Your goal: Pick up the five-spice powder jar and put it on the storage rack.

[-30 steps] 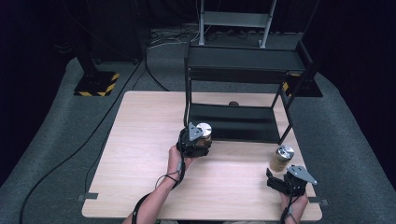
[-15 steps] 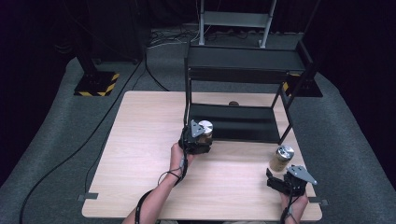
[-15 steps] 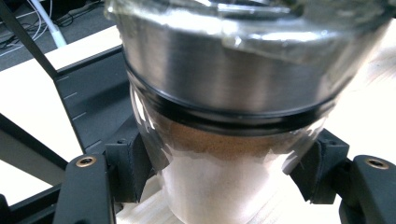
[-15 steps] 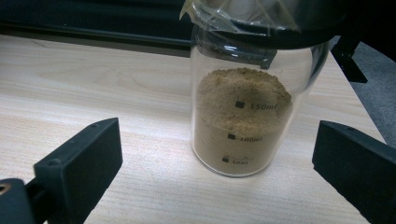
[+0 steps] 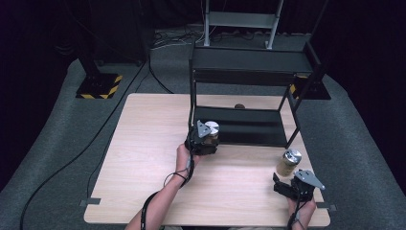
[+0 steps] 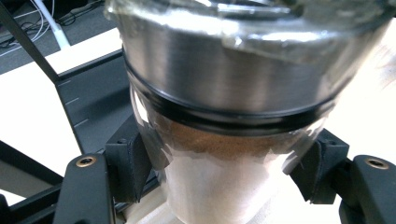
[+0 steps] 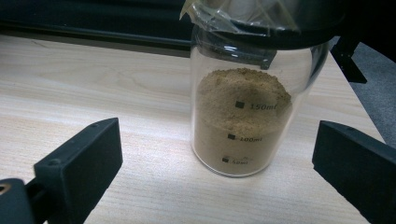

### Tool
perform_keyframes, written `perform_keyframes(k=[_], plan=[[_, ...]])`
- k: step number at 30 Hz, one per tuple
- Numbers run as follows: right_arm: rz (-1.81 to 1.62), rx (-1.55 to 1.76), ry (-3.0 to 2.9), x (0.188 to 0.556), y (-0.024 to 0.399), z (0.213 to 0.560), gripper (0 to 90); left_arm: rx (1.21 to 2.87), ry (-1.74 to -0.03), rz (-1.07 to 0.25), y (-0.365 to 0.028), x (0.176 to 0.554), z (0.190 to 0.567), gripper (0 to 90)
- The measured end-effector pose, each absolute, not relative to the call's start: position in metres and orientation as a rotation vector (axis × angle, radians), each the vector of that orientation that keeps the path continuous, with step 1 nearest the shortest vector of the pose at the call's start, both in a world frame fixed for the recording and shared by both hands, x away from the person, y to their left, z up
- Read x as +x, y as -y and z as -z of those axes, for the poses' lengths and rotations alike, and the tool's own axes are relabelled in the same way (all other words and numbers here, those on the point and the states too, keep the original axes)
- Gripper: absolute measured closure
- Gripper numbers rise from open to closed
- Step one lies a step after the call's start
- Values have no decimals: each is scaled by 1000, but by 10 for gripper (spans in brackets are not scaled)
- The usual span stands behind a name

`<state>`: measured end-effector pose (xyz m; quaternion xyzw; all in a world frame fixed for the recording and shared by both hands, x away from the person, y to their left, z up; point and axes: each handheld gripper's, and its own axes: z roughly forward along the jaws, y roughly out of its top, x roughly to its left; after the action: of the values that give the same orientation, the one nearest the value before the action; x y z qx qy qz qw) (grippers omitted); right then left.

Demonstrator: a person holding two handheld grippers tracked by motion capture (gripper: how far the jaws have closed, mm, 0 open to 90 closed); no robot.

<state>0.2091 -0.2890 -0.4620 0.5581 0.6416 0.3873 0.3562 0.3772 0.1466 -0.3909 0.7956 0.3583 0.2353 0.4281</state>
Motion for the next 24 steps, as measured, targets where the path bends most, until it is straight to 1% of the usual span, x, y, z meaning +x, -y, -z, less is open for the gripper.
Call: perform_keyframes(k=[24], plan=[[-1001,1443,-1656,209,289,462,3,1999,-913,-594,-136,395,389,314]])
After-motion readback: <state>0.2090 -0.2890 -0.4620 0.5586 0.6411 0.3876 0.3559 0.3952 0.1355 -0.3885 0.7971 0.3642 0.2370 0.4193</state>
